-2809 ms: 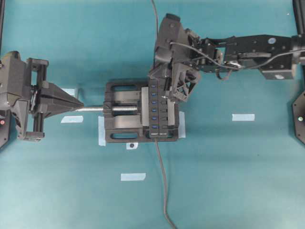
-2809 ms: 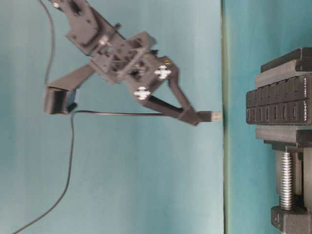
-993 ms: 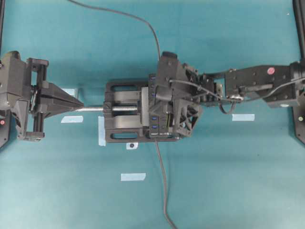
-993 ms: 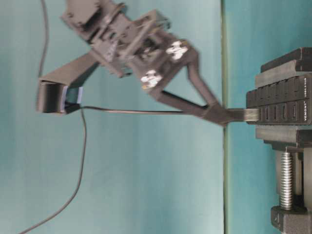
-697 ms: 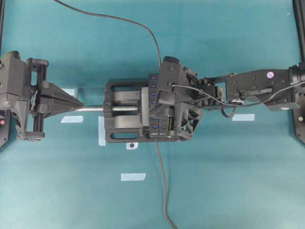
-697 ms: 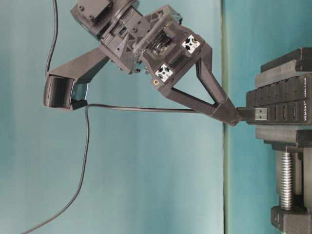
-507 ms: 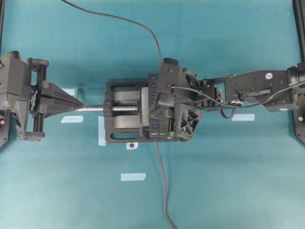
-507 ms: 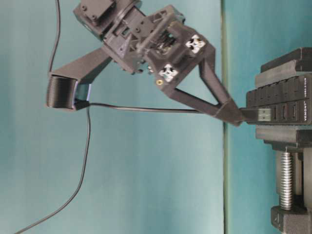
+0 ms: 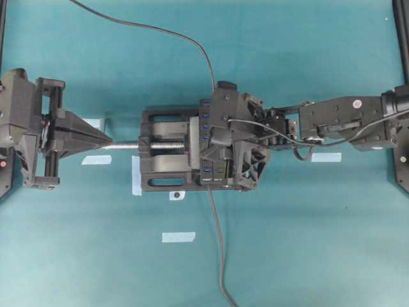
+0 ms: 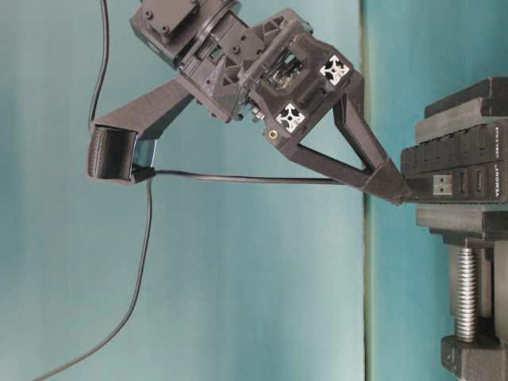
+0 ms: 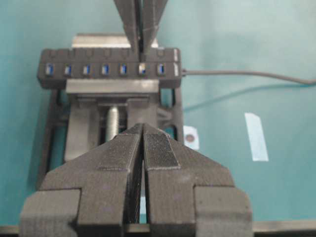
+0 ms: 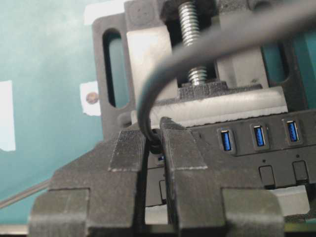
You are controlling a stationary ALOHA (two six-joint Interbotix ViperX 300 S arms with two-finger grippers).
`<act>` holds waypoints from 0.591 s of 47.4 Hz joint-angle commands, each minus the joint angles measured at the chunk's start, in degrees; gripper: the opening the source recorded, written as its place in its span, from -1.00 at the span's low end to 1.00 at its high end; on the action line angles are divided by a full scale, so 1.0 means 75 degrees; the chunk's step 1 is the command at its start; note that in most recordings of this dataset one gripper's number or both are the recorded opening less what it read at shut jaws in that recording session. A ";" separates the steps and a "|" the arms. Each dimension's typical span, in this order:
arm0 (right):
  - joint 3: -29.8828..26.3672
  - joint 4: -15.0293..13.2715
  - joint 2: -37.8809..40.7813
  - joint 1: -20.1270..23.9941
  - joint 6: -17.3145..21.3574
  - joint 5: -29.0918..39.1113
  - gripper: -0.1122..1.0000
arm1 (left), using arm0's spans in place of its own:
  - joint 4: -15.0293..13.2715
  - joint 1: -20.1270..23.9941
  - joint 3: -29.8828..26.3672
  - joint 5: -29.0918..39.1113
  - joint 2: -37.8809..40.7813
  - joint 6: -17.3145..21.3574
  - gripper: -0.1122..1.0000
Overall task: Insert the USB into the second port from the front of the fixed hub.
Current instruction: 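Move the held plug along the hub to the second port and align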
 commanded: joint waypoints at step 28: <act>-0.0047 -0.0047 0.0070 0.0023 -0.0035 -0.0012 -0.67 | 0.0000 0.0000 -0.0094 -0.0070 -0.0012 -0.0012 -0.80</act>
